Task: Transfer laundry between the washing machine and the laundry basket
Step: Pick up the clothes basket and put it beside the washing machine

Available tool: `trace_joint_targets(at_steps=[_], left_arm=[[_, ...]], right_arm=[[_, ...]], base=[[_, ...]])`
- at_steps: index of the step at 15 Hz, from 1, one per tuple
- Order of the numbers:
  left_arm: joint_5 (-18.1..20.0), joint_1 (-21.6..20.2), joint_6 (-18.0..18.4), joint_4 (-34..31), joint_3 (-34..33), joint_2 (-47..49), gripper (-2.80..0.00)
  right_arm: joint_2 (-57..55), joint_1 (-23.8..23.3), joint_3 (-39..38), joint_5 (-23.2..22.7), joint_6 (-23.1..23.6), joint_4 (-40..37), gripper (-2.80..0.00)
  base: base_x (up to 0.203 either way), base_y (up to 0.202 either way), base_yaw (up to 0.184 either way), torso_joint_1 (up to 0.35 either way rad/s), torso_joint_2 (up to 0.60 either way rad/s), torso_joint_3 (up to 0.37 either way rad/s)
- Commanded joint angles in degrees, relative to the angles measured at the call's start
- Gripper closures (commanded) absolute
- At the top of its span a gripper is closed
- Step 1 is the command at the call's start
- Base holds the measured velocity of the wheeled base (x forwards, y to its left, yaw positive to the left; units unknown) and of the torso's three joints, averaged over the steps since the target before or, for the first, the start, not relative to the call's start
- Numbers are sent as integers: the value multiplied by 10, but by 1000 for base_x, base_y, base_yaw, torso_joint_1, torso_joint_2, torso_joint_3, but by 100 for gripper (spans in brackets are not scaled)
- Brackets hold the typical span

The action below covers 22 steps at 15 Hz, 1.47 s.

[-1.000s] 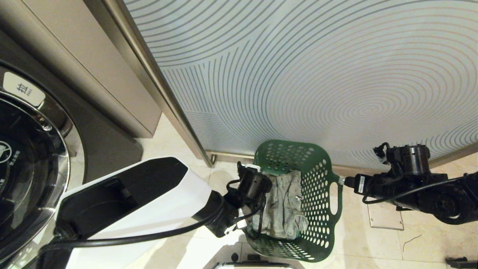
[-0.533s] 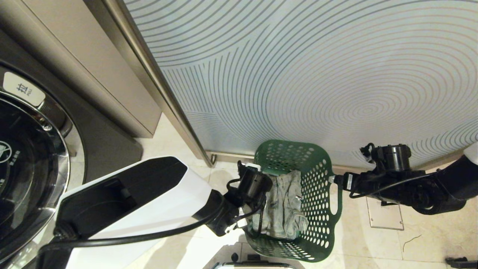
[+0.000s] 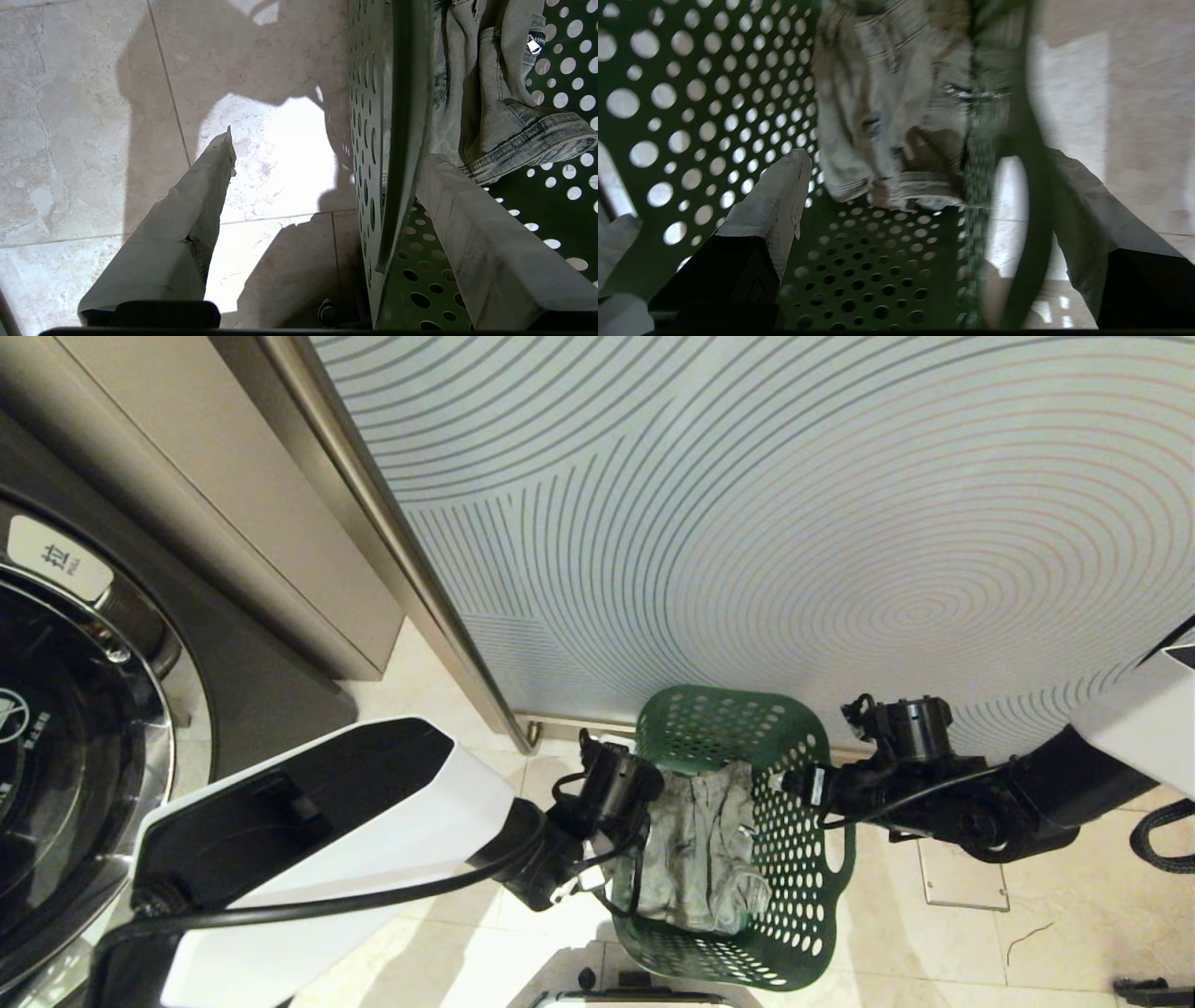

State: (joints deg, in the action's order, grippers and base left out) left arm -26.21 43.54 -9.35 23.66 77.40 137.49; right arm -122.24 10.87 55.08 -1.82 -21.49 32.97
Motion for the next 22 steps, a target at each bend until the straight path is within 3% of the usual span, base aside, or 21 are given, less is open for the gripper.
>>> trace_joint_targets(at_steps=[1,7,9,16,22], left_arm=[[-2,0,-1,2,0,0,-280],[2,-5,-2,2,5,16,-280],[4,-5,-2,2,10,21,-280],[5,-8,-2,2,9,22,-280],[5,-11,2,0,10,16,-280]], right_arm=[[-12,14,3,1,-3,1,-280],[-16,28,-44,11,-5,-6,-280],[-20,28,-56,43,-4,-4,-280],[-10,25,-53,39,-2,5,-280],[25,25,-64,-86,48,33,-280]], base=[[0,0,0,0,0,0],[0,0,0,0,0,0],[0,0,0,0,0,0],[0,0,0,0,0,0],[0,0,0,0,0,0]])
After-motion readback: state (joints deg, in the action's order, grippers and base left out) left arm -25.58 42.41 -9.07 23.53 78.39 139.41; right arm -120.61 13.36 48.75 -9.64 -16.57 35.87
